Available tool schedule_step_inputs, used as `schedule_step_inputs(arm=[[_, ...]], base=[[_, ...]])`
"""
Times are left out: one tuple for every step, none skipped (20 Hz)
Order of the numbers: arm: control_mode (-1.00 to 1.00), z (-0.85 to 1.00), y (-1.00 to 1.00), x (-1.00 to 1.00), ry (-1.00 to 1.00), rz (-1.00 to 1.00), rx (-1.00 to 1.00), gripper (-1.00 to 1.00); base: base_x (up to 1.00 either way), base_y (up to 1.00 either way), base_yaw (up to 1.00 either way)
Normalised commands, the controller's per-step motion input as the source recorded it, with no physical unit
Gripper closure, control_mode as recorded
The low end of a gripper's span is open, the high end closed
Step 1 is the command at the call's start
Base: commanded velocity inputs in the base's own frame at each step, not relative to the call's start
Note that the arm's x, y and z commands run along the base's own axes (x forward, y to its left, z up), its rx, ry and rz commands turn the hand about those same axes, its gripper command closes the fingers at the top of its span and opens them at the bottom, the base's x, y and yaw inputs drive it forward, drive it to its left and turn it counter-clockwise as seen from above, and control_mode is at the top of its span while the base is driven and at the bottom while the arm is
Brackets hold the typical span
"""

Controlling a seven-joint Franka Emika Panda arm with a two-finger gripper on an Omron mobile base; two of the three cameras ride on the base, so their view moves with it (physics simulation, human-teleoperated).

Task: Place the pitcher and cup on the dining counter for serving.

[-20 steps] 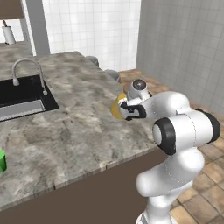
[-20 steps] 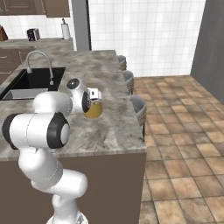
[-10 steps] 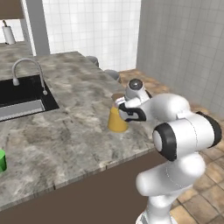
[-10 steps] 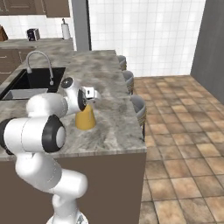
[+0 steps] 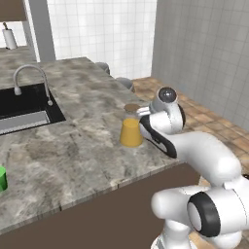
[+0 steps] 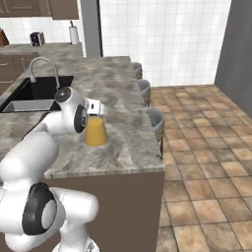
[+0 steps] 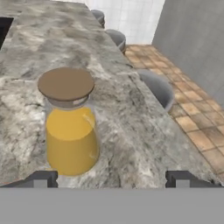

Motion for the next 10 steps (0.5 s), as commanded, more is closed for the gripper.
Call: schedule_step_inputs(arm=[[-1.0,0.31,-0.21,-1.0,0.0,-0.03,0.19,-1.0],[-1.0,0.28,-0.21,-1.0,0.0,0.0,0.19,-1.0],[-1.0,0.22,-0.23,-1.0,0.0,0.0,0.17,-1.0],[-1.0,0.07,-0.19,-1.0,0.0,0.0,0.14,-1.0],[-1.0,0.0,-0.15,-1.0,0.05,0.04,0.12,-1.0],[-1.0,0.0,-0.13,-1.0,0.09,0.07,0.09,-1.0],[-1.0,0.0,-0.05,-1.0,0.13,0.08,0.05,-1.0],[-1.0,-0.09,0.0,-1.0,0.15,0.08,0.02,-1.0],[-1.0,-0.11,0.0,-1.0,0.14,0.08,0.0,-1.0],[-1.0,-0.14,0.0,-1.0,0.12,0.06,0.0,-1.0]], base=[[0.0,0.0,0.0],[0.0,0.0,0.0],[0.0,0.0,0.0],[0.0,0.0,0.0],[0.0,0.0,0.0],[0.0,0.0,0.0],[0.0,0.0,0.0],[0.0,0.0,0.0],[0.0,0.0,0.0],[0.0,0.0,0.0]])
